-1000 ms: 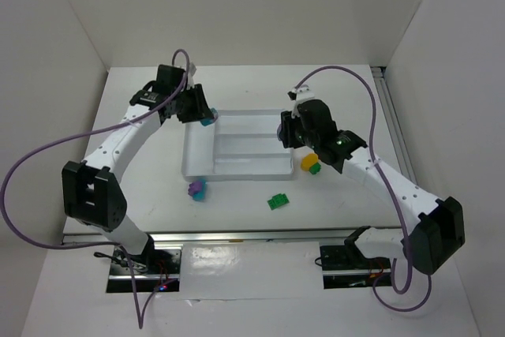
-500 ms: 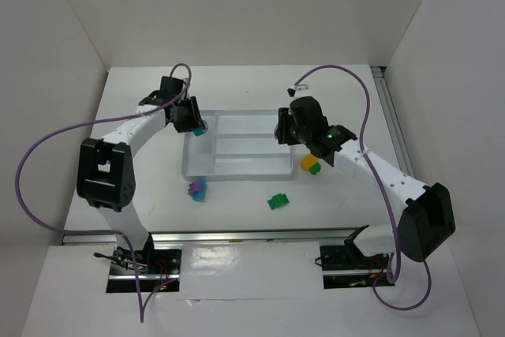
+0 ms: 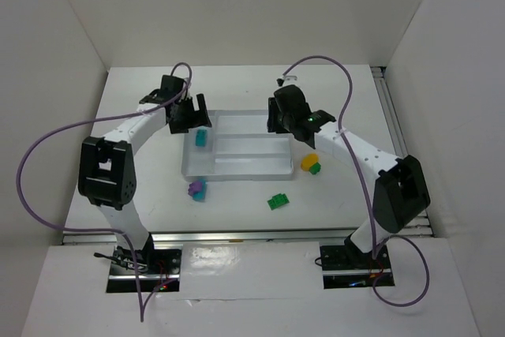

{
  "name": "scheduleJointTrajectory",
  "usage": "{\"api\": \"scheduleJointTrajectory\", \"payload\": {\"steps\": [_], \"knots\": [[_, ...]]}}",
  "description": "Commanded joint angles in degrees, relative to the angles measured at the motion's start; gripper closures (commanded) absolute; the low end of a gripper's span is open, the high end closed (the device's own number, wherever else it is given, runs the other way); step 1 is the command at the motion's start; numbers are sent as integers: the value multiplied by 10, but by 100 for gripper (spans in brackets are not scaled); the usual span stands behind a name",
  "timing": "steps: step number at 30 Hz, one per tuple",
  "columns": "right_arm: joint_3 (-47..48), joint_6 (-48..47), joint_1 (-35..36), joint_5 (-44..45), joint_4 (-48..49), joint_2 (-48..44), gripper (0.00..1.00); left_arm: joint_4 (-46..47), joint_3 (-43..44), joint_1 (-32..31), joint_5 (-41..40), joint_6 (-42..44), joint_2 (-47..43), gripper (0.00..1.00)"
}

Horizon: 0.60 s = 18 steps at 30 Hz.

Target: Sort the legos into containers by color

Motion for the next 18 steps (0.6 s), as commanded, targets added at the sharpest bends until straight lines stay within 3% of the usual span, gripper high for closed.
{"api": "scheduleJointTrajectory", "payload": {"steps": [1, 8, 14, 18], "knots": [[59, 16, 5, 19, 28, 38, 100, -17, 37, -1, 12, 18, -72, 1], [104, 37, 5, 27, 53, 126, 100, -63, 60, -1, 33, 51, -171, 1], [157, 37, 5, 34, 64, 203, 97, -91, -5, -12, 20, 64, -225, 1], [179, 37, 5, 48, 70, 231, 84, -128, -26, -18, -2, 71, -230, 0]]}}
